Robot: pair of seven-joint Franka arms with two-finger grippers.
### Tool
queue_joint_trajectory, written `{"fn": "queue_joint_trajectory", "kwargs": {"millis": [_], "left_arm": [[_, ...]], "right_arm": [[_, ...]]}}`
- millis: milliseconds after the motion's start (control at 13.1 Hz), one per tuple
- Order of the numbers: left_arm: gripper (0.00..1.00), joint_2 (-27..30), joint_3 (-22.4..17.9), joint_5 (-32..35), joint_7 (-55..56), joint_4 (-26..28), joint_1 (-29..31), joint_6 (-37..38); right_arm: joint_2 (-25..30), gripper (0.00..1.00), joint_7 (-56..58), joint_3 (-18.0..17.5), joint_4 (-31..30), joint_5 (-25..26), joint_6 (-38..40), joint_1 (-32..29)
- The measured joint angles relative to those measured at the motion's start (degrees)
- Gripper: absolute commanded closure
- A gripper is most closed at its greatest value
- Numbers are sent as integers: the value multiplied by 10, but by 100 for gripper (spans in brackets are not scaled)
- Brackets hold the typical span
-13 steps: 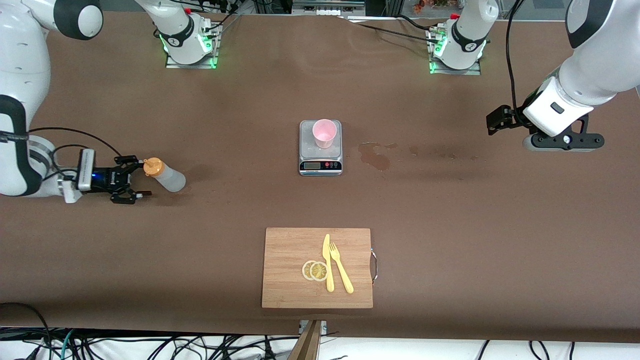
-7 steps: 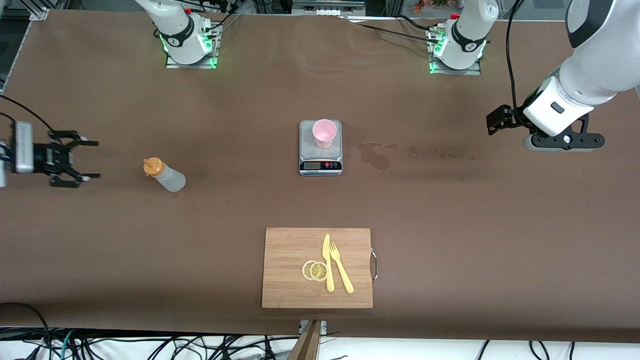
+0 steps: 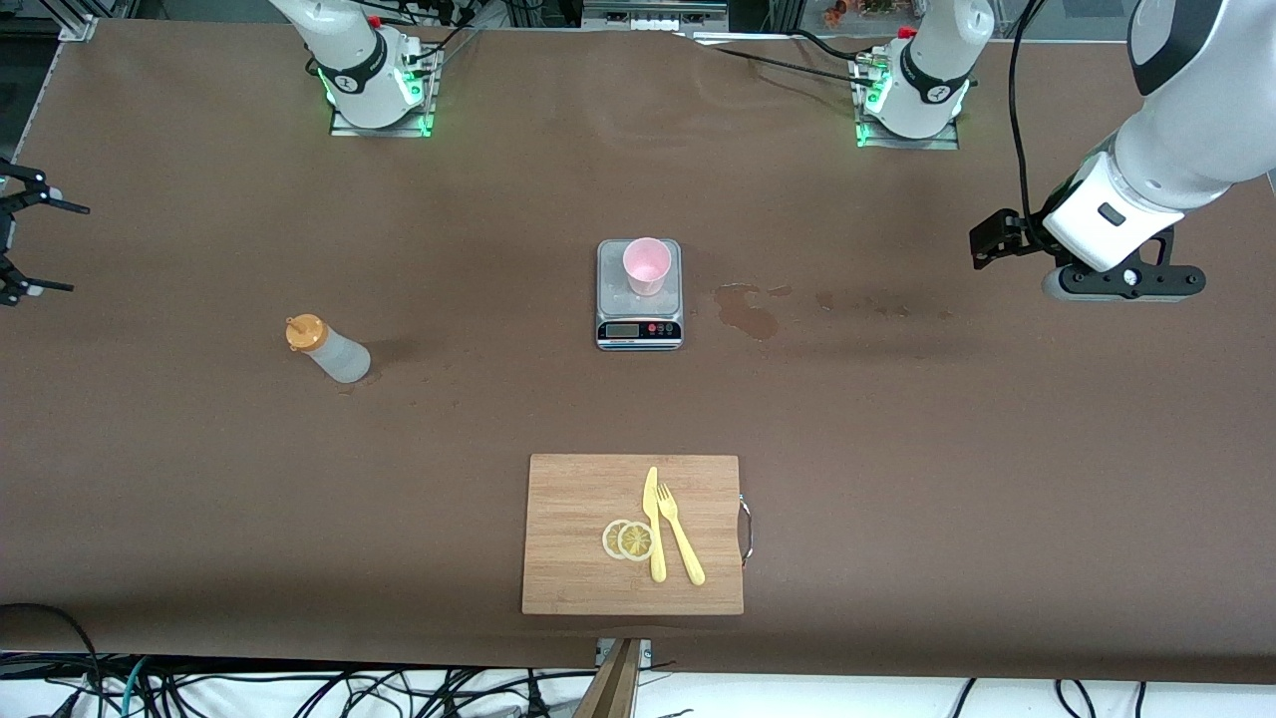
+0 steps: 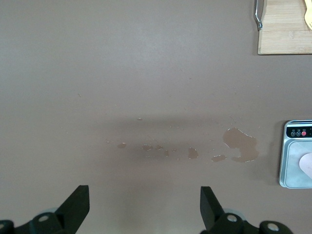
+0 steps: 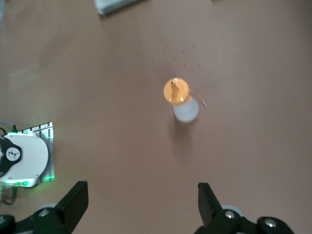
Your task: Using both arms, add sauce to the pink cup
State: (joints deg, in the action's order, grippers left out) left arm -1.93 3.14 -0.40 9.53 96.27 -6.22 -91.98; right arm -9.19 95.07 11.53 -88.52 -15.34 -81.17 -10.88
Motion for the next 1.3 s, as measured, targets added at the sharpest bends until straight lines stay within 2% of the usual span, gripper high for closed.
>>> {"fn": "queue_joint_trajectory", "kwargs": {"millis": [229, 610, 992, 1297], "left_arm": [[0, 0, 0, 0, 0, 0, 0, 0], [0, 0, 0, 0, 0, 0, -1, 0], [0, 0, 0, 0, 0, 0, -1, 0], [0, 0, 0, 0, 0, 0, -1, 0]], "right_arm": [[46, 0, -177, -43, -1, 61, -6, 2], [72, 0, -430, -94, -1, 97, -14, 7], [81, 0, -641, -110, 2, 116, -35, 27], [88, 0, -815, -116, 3, 154, -36, 84]]}}
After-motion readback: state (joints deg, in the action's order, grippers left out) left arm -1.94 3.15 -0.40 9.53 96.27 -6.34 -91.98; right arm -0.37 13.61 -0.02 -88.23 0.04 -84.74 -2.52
